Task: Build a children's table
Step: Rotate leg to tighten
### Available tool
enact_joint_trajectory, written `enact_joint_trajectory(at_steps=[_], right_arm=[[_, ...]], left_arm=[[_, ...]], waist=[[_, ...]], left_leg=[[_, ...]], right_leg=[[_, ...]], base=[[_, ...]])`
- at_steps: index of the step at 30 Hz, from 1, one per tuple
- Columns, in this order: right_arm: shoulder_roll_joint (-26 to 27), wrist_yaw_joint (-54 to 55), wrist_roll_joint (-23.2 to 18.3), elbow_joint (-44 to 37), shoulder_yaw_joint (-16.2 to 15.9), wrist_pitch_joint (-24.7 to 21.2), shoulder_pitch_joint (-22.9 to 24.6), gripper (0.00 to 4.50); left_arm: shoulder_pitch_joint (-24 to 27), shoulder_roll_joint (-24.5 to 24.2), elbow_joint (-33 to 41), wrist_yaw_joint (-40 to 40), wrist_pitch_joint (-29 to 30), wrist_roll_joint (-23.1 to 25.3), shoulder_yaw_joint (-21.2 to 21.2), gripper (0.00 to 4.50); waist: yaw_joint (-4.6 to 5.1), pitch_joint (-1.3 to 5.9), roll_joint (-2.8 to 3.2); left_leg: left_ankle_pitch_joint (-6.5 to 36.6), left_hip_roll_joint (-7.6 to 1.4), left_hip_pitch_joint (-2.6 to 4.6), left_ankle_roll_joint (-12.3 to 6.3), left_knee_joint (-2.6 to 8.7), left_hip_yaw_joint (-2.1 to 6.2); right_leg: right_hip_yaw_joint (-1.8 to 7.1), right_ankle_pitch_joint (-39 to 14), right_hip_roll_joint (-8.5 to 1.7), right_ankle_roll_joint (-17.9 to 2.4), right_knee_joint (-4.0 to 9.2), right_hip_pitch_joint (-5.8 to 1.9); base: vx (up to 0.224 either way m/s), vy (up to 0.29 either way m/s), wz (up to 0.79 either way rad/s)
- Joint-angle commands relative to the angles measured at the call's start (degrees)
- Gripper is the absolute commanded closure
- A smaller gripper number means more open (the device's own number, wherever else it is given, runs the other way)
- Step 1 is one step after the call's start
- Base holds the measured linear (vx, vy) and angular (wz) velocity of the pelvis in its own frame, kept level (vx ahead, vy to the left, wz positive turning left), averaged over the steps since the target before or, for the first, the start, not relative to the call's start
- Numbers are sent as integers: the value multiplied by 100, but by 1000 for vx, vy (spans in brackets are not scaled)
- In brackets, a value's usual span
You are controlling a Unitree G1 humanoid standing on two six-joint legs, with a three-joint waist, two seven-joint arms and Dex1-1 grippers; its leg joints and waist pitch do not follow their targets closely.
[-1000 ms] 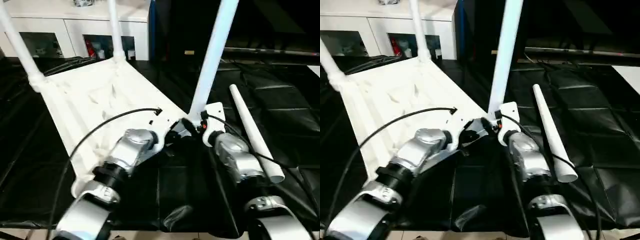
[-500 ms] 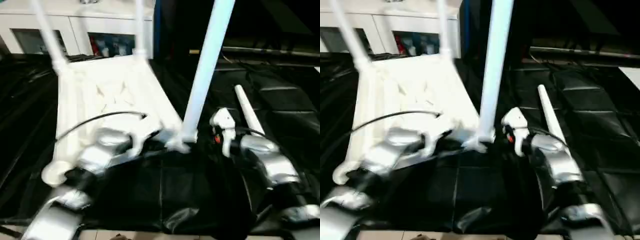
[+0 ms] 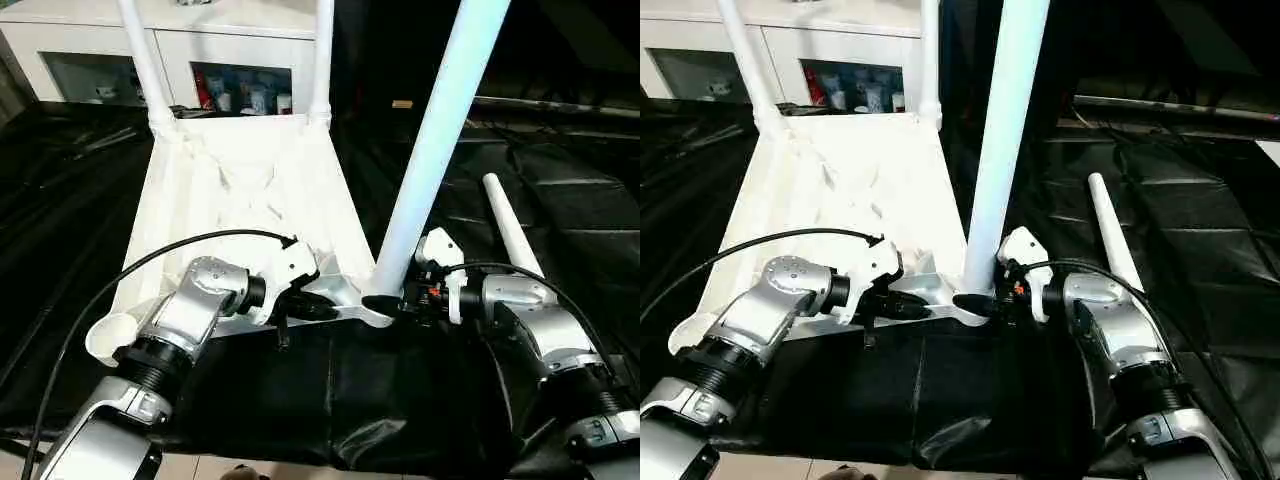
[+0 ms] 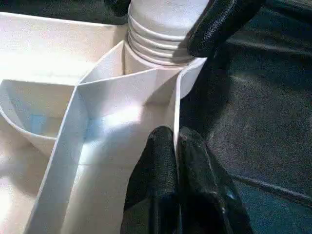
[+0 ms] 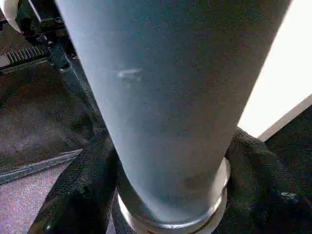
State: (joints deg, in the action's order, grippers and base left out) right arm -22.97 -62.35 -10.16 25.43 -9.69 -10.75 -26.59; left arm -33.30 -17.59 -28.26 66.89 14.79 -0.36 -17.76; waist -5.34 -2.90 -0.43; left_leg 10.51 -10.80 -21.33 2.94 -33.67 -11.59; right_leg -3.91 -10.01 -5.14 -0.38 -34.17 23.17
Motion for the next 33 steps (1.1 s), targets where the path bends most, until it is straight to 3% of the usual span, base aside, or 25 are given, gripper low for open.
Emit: enact_joint_trajectory(at_steps=[1,6,10,12,13,15,16,18,23,24,25,29,31,33], right_arm=[[19,-210,9,-80,-167,31,-11,178],[189,330,178,255,-47,191,-31,178],[663,1740,236,922,406,60,-156,178],[803,2135,231,1037,520,-38,-176,178],[1148,3049,291,1244,712,-206,-215,178],[1317,3431,332,1340,782,-229,-240,178],[1669,4179,412,1479,892,-279,-336,178],[1773,4333,425,1523,901,-275,-382,178],[1910,4220,627,1571,627,168,-491,178],[1899,4078,633,1564,587,252,-492,143],[1905,4041,619,1557,614,321,-499,108],[1761,3738,531,1421,677,523,-544,96],[1603,3559,607,1354,603,686,-540,62],[1356,2912,438,1080,567,616,-450,62]], left_arm=[[-8,118,238,84,-101,-283,49,450],[-63,225,91,-224,-68,-202,136,450],[-319,629,-403,-1340,181,-10,385,450],[-398,775,-548,-1712,291,18,479,450],[-590,1143,-906,-2700,508,113,679,450],[-676,1311,-1074,-3155,551,161,751,450],[-790,1618,-1272,-3684,615,169,855,450],[-816,1693,-1308,-3739,609,185,845,450],[-846,1781,-1304,-3591,514,297,671,450],[-853,1772,-1326,-3576,510,294,660,450],[-862,1744,-1363,-3553,465,303,633,450],[-818,1541,-1351,-3280,206,326,515,450],[-787,1454,-1294,-3157,190,337,479,450],[-699,1273,-1188,-2830,-84,394,353,450]], waist=[[18,377,-93],[29,375,-94],[104,346,-111],[126,344,-107],[153,341,-115],[172,352,-120],[180,359,-92],[173,373,-118],[171,374,-115],[166,363,-63],[180,363,-88],[196,357,-97],[219,357,-103],[217,349,-121]], left_leg=[[824,-270,86,-402,364,108],[838,-265,83,-380,359,105],[1156,-241,95,-172,386,128],[1174,-232,104,-138,385,127],[1180,-228,109,-118,380,122],[1174,-218,102,-106,377,131],[1082,-215,100,-121,374,127],[985,-201,70,-195,367,125],[965,-199,59,-356,359,117],[1037,-201,69,-341,365,121],[1089,-200,64,-333,367,120],[1173,-201,41,-333,387,141],[1206,-209,48,-343,378,133],[1246,-198,38,-396,375,135]], right_leg=[[260,-1091,-358,-1307,339,-276],[262,-1127,-363,-1316,342,-265],[251,-1811,-370,-1151,420,-262],[254,-1894,-362,-1107,438,-249],[257,-1952,-354,-1069,453,-231],[250,-1975,-356,-1044,452,-248],[254,-1853,-351,-1049,451,-239],[247,-1706,-350,-1038,443,-268],[243,-1577,-348,-1031,437,-268],[241,-1672,-352,-1028,452,-260],[239,-1721,-346,-1016,463,-264],[228,-1832,-349,-961,471,-285],[233,-1845,-347,-967,471,-267],[229,-1931,-343,-923,492,-291]], base=[[0,0,0],[0,0,0],[0,0,0],[0,0,0],[0,0,0],[0,0,0],[0,0,0],[0,0,0],[0,0,0],[0,0,0],[0,0,0],[0,0,0],[0,0,0],[0,0,0]])
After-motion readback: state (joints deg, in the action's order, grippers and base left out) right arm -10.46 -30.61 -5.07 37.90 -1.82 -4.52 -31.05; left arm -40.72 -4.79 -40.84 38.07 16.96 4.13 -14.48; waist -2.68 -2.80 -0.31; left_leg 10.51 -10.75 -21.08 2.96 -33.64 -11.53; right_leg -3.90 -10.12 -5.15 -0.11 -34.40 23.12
